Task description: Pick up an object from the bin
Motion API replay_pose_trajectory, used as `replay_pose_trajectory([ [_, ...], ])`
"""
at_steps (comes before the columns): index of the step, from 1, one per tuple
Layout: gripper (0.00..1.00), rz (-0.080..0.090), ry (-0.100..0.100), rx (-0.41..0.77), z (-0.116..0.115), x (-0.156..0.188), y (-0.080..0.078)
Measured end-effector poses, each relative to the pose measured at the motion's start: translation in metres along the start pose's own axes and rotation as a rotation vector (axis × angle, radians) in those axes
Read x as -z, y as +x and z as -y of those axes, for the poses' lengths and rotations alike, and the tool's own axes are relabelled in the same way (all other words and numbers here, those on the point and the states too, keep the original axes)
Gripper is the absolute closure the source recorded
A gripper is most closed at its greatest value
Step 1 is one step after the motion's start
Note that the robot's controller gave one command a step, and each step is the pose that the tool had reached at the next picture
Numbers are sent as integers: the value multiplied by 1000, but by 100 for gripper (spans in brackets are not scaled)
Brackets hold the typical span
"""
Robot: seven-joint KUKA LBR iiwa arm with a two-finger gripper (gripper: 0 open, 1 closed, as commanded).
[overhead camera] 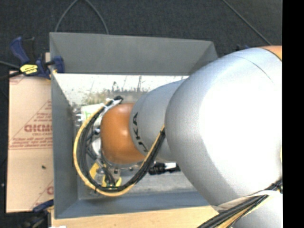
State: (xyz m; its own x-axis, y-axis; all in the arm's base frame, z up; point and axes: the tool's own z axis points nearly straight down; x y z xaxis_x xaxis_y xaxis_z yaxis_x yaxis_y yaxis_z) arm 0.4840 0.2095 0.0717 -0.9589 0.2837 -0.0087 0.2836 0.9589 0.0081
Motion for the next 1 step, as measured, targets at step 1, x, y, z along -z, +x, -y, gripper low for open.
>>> replay_pose_trajectory([
  [1, 100, -7, 6, -1, 2, 21, 2],
])
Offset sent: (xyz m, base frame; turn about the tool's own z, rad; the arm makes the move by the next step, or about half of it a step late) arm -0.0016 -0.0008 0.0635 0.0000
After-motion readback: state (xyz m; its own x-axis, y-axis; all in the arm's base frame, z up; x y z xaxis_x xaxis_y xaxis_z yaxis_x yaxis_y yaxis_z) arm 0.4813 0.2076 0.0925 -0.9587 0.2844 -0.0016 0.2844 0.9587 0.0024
